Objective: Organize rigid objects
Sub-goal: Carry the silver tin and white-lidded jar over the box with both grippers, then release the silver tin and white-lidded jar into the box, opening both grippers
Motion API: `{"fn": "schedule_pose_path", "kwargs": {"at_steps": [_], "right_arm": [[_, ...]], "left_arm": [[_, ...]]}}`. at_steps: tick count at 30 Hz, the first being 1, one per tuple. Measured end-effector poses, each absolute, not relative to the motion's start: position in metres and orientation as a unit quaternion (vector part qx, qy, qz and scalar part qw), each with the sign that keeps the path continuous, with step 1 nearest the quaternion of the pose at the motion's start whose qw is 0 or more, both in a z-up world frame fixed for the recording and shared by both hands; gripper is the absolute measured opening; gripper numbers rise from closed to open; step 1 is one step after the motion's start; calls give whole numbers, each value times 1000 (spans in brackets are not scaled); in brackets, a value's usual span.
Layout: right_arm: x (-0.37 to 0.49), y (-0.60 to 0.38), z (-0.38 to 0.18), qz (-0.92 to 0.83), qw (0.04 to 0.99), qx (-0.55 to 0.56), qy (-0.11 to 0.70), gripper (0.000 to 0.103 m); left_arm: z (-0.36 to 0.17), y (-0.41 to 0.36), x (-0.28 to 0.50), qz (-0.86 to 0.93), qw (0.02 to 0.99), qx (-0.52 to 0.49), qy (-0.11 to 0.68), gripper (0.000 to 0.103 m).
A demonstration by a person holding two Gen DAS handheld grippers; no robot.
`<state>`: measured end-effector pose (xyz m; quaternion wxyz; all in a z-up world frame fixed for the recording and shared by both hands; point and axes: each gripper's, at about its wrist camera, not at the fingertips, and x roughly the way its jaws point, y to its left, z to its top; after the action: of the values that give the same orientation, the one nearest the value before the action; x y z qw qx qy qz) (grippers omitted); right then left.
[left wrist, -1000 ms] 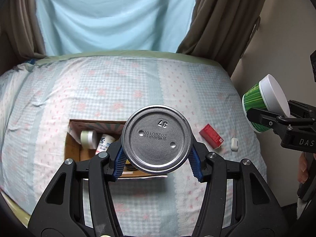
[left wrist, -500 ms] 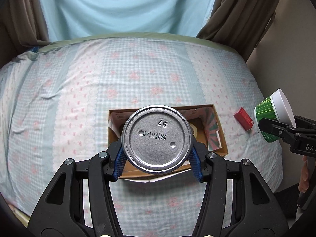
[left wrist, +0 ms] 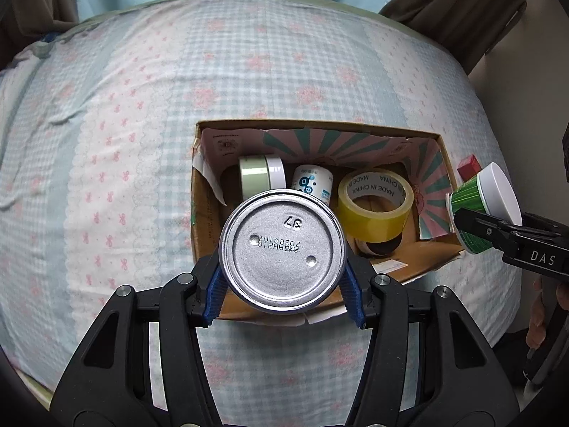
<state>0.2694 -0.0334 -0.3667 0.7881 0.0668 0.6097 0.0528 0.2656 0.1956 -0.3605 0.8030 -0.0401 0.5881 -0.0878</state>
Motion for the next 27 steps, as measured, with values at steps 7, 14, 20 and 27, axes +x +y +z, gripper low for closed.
{"fn": "schedule_pose_path", "kwargs": {"at_steps": [7,14,20,27], "right_arm": [[273,-39,-408,39,774,52,630,67],[278,-39,-423,33,781,28,623,68],[277,-48,-413,33,808,54,586,98],[269,-58,-408,26,816,56,575,103]], "left_arm": [[-402,187,278,-92,788,-19,609,50],[-414,183,282,-81,788,0,610,51],[-407,176,279,-100,796,3,597,103],[-408,175,269,-94,784,-4,614,103]]}}
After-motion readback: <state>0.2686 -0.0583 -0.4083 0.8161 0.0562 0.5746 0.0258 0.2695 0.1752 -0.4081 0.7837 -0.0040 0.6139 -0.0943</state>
